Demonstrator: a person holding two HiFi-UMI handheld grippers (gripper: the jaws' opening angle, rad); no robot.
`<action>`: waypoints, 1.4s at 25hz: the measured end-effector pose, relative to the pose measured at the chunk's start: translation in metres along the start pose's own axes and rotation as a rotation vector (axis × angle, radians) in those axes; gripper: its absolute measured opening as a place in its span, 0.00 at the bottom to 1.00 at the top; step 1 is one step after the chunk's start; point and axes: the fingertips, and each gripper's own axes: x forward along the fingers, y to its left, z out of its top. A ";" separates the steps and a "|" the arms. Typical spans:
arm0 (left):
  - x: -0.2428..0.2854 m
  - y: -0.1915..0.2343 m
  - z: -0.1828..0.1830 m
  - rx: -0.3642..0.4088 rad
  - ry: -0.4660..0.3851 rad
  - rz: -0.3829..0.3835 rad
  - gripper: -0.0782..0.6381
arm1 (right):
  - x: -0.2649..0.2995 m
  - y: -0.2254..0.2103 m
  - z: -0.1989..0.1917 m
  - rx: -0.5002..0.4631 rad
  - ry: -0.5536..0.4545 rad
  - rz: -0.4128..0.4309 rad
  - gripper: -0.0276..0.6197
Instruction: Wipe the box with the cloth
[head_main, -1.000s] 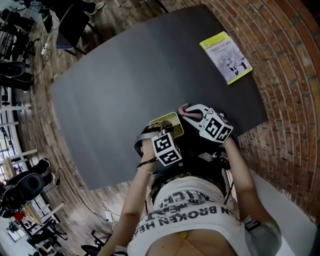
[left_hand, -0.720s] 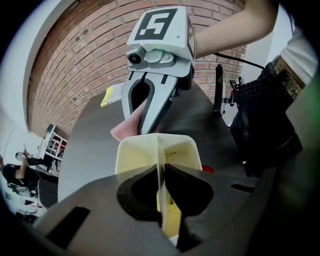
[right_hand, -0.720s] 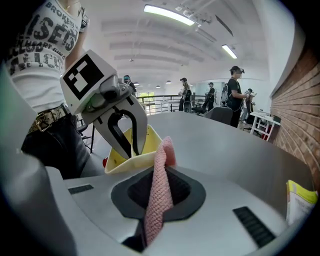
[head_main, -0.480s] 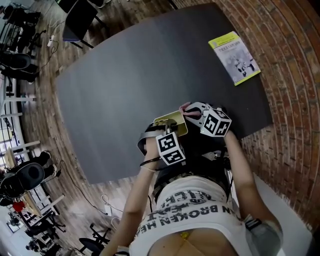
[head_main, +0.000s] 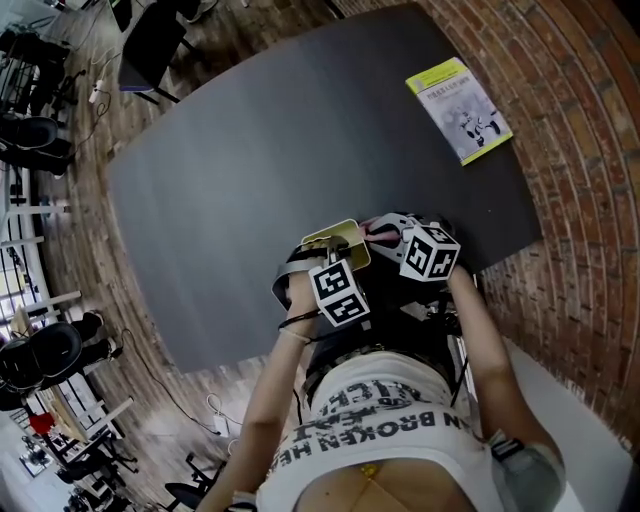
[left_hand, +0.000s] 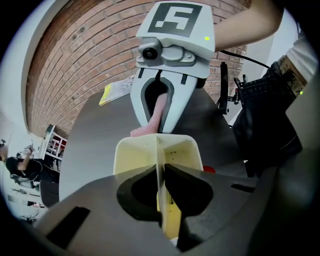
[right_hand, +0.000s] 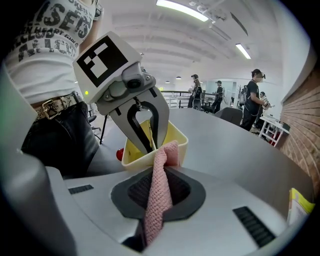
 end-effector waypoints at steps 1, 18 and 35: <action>0.000 0.000 0.000 -0.001 0.001 -0.001 0.16 | 0.000 0.002 0.000 0.005 0.000 -0.004 0.07; 0.003 0.000 0.000 -0.013 0.029 -0.004 0.16 | -0.005 0.033 -0.010 0.112 -0.011 -0.070 0.07; 0.004 -0.002 0.000 -0.027 0.036 -0.015 0.15 | 0.001 0.071 -0.004 0.181 -0.031 -0.141 0.07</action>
